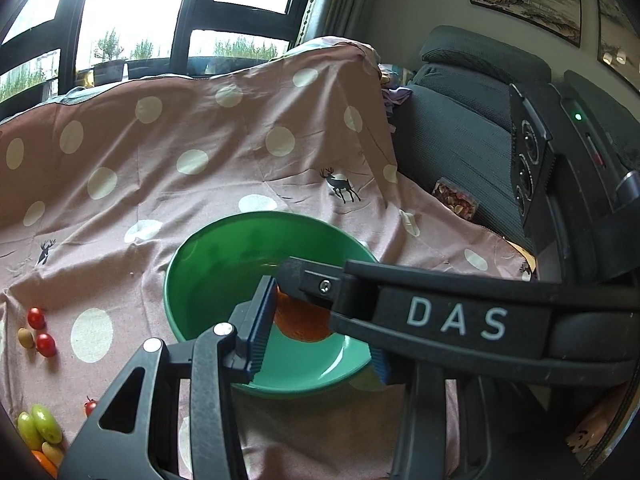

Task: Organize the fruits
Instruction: 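Carry the orange with the right gripper over the green bowl, then open the right gripper to drop the orange into the bowl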

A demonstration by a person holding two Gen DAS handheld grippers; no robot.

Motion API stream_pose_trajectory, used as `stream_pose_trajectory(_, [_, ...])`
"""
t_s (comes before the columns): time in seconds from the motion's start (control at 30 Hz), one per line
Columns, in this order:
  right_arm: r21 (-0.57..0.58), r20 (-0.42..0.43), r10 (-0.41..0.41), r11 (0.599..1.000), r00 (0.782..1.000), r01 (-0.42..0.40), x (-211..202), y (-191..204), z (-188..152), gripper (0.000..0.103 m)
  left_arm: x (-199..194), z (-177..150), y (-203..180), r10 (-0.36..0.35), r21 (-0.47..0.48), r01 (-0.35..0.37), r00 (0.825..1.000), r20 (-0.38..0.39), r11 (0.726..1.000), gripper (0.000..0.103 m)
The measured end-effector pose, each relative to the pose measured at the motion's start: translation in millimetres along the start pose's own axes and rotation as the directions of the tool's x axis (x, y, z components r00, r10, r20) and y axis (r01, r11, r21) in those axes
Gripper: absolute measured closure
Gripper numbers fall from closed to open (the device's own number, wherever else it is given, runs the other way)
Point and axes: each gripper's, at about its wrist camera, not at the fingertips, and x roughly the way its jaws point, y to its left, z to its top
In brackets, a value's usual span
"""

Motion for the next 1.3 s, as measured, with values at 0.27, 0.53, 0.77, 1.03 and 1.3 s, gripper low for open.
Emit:
stream_pose_trajectory(0.27, [0.041, -0.002, -0.046, 0.998, 0.999, 0.047, 5, -19, 5, 0.06, 20, 0, -1, -0.054, 0.0, 0.054, 0.998, -0.034, 0.999, 0.061])
stream_pose_trajectory(0.53, [0.059, -0.022, -0.092, 0.994, 0.995, 0.093, 16, -29, 8, 0.06, 37, -5, 5, -0.084, -0.037, 0.082, 0.994, -0.065, 0.996, 0.062])
stream_pose_trajectory(0.77, [0.054, -0.046, -0.12, 0.991, 0.992, 0.123, 23, -33, 7, 0.06, 43, -7, 6, -0.097, -0.054, 0.093, 0.992, -0.086, 0.994, 0.063])
stream_pose_trajectory(1.03, [0.049, -0.063, -0.139, 0.989, 0.988, 0.142, 26, -35, 6, 0.06, 48, -10, 9, -0.11, -0.072, 0.103, 0.989, -0.098, 0.992, 0.062])
stream_pose_trajectory(1.3, [0.043, -0.053, -0.144, 0.988, 0.988, 0.146, 25, -35, 6, 0.06, 49, -10, 6, -0.118, -0.071, 0.111, 0.988, -0.097, 0.991, 0.063])
